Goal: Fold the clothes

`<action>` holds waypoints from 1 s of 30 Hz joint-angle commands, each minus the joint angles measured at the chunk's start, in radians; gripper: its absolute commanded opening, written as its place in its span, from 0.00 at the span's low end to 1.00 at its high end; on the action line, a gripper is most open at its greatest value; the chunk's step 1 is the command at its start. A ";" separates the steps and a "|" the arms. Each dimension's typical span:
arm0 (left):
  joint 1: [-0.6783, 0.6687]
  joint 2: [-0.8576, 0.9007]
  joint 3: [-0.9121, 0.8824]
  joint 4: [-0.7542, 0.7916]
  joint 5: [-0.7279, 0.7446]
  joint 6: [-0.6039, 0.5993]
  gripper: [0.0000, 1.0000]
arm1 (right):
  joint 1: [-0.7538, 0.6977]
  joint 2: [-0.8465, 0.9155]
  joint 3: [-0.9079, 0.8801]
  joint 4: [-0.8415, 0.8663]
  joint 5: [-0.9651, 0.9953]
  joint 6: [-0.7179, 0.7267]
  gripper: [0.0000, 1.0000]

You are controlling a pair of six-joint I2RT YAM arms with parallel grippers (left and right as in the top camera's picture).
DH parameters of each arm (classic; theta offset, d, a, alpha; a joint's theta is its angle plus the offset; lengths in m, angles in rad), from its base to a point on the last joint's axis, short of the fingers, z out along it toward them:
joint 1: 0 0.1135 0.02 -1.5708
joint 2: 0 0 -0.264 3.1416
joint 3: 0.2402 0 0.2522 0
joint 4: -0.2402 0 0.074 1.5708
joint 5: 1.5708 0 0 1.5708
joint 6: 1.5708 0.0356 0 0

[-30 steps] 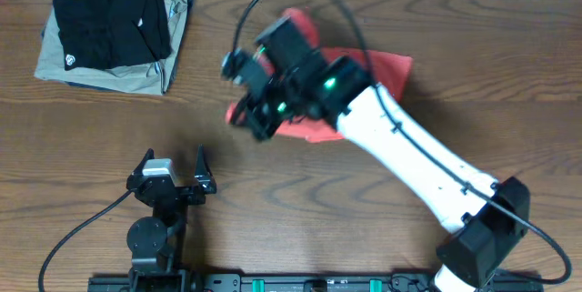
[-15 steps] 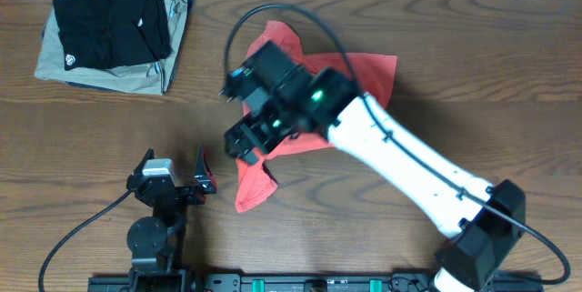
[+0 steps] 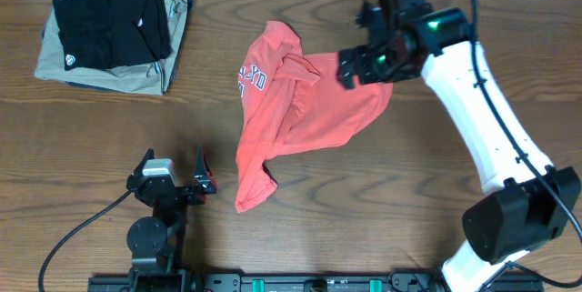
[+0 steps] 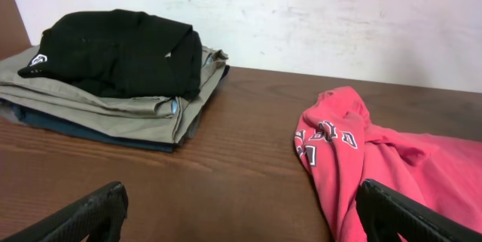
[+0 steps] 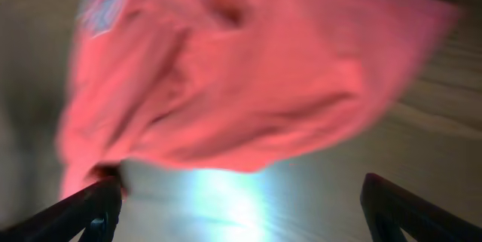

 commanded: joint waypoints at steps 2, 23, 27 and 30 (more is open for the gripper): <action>0.005 -0.006 -0.017 -0.035 -0.014 -0.008 0.98 | -0.061 0.017 -0.064 0.072 0.211 0.121 0.99; 0.005 -0.006 -0.017 -0.035 -0.014 -0.008 0.98 | -0.138 0.361 -0.093 0.466 0.211 0.081 0.72; 0.005 -0.006 -0.017 -0.035 -0.014 -0.008 0.98 | -0.149 0.404 -0.093 0.471 0.256 0.111 0.68; 0.005 -0.006 -0.017 -0.035 -0.014 -0.009 0.98 | -0.162 0.431 -0.093 0.475 0.256 0.111 0.66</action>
